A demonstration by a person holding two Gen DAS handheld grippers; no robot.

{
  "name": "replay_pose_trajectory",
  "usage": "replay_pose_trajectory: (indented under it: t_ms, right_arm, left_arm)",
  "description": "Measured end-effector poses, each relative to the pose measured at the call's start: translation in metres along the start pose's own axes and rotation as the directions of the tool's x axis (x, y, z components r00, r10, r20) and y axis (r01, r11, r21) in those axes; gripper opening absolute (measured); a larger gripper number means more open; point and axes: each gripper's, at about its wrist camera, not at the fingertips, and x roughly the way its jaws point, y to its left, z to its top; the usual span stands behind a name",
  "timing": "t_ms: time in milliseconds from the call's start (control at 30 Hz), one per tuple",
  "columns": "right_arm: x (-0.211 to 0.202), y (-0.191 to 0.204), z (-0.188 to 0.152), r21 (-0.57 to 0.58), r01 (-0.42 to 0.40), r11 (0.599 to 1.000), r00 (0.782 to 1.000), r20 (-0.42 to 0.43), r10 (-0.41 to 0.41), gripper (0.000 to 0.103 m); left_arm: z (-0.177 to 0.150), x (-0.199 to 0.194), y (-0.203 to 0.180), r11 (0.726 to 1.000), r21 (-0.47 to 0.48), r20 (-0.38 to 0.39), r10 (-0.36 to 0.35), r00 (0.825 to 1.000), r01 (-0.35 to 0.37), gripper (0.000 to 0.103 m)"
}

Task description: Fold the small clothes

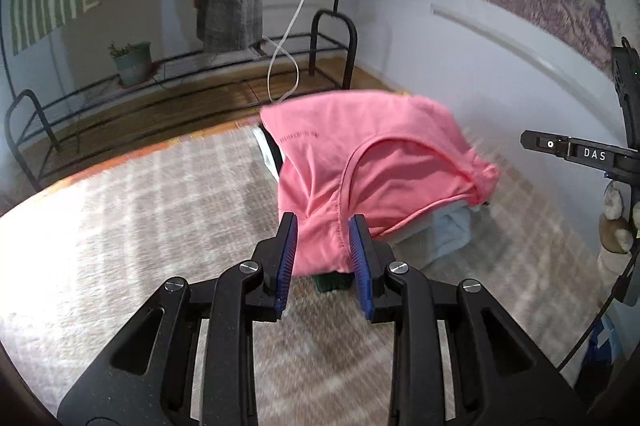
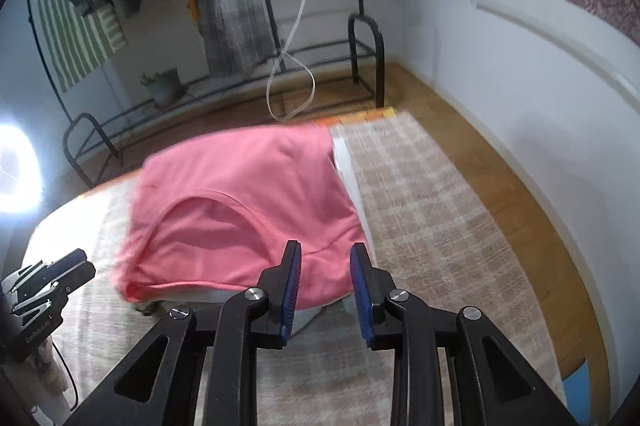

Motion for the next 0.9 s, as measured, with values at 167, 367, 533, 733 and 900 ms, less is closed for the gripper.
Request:
replay_pose_trajectory:
  t_ms: [167, 367, 533, 733, 900]
  right_arm:
    - [-0.055, 0.027, 0.003, -0.008, -0.021, 1.000, 0.998, 0.067, 0.022, 0.027]
    - [-0.113, 0.069, -0.006, -0.069, -0.014, 0.998, 0.991, 0.136, 0.023, 0.029]
    - [-0.158, 0.101, -0.021, -0.071, -0.046, 0.996, 0.980, 0.188, 0.059, 0.030]
    - [-0.198, 0.144, -0.053, -0.095, -0.031, 0.995, 0.968, 0.244, 0.054, 0.034]
    - [-0.220, 0.171, -0.083, -0.082, -0.036, 0.996, 0.959, 0.278, 0.058, 0.039]
  left_arm:
    - [0.002, -0.061, 0.003, 1.000, -0.010, 0.057, 0.000, 0.998, 0.000, 0.027]
    - [-0.009, -0.132, 0.011, 1.000, -0.021, 0.117, -0.019, 0.993, 0.022, 0.034]
    - [-0.026, -0.185, 0.015, 0.999, -0.017, 0.154, -0.034, 0.988, 0.037, 0.044]
    - [-0.051, -0.239, 0.017, 0.999, 0.006, 0.202, -0.042, 0.978, 0.042, 0.052]
    - [-0.073, -0.266, 0.016, 0.999, 0.033, 0.235, -0.037, 0.971, 0.030, 0.065]
